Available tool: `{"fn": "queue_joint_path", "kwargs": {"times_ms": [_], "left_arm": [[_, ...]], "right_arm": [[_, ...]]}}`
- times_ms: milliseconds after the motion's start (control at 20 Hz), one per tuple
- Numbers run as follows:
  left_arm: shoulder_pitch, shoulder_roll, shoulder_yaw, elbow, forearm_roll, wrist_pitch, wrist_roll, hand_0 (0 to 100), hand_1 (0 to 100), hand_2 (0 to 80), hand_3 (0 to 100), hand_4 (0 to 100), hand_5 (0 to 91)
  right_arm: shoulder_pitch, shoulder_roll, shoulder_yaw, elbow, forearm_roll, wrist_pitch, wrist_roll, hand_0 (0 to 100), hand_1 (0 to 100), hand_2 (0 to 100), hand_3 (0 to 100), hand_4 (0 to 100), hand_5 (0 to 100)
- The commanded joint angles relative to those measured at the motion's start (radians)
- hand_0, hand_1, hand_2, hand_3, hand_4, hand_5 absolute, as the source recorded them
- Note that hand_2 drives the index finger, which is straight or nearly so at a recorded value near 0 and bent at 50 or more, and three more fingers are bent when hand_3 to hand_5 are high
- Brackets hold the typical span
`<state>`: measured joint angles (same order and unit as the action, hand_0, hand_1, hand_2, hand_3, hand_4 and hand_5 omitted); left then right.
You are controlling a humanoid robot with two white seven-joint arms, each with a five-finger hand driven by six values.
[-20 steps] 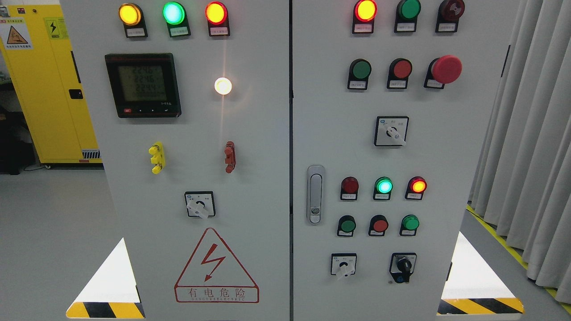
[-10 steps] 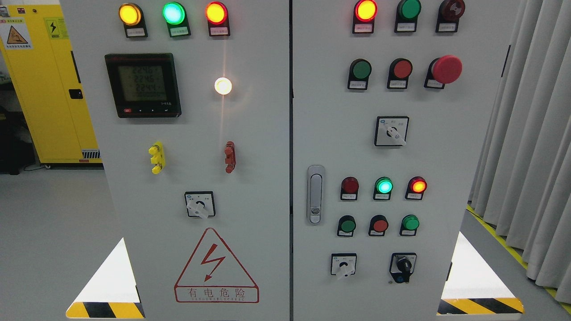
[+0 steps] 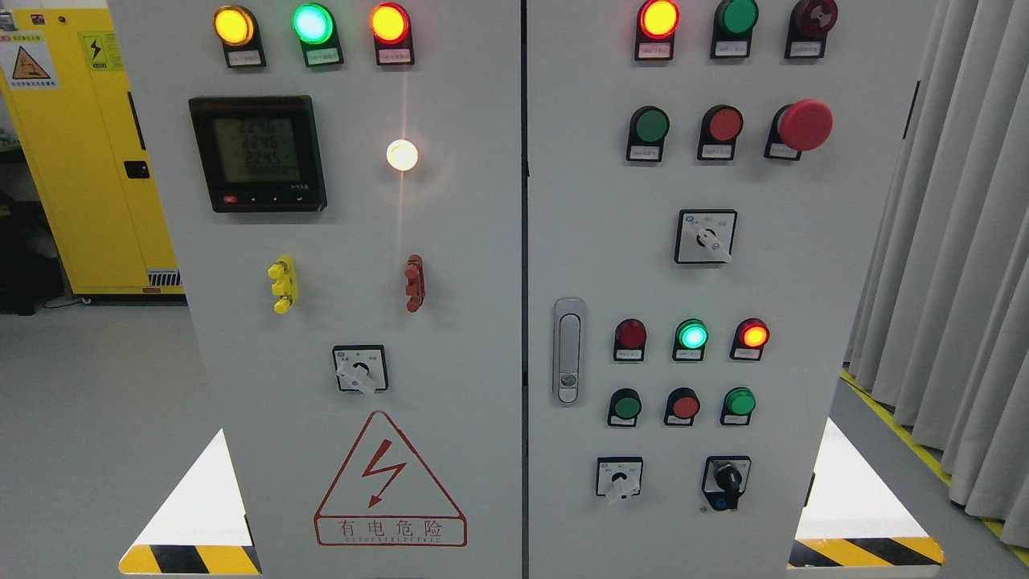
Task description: Press green start button
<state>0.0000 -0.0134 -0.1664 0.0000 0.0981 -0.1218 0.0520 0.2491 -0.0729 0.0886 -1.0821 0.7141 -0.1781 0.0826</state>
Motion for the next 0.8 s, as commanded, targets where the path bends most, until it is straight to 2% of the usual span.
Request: {"fn": "queue_joint_path", "kwargs": {"times_ms": [0,150,350,500,750], "left_arm": [[-0.009,-0.051,0.001,-0.028,0.000,0.001,0.000,12,56,0.0,0,0,0.0],[-0.009,-0.072,0.001,-0.028,0.000,0.001,-0.001,12,56,0.0,0,0,0.0],[-0.009,-0.089,0.001,-0.028,0.000,0.001,-0.001,12,56,0.0,0,0,0.0],[-0.008,-0.089,-0.002,-0.028,0.000,0.001,-0.001,12,56,0.0,0,0,0.0],[-0.008,-0.089,-0.004,-0.029,-0.001,0.001,-0.001,12,56,0.0,0,0,0.0]], "right_arm": [[0.058,-0.008,0.051,-0.511,0.117,-0.020,-0.001,24,47,0,32,34,21],[0.061,-0.008,0.048,-0.636,0.185,-0.030,0.000,26,50,0,37,39,25],[0.017,-0.010,0.040,-0.769,0.258,-0.035,0.009,27,53,0,42,44,29],[-0.019,-0.018,-0.009,-0.834,0.315,-0.038,0.008,29,56,0,47,49,32],[-0.043,-0.018,-0.032,-0.932,0.380,-0.055,0.000,29,58,0,58,56,39]]}}
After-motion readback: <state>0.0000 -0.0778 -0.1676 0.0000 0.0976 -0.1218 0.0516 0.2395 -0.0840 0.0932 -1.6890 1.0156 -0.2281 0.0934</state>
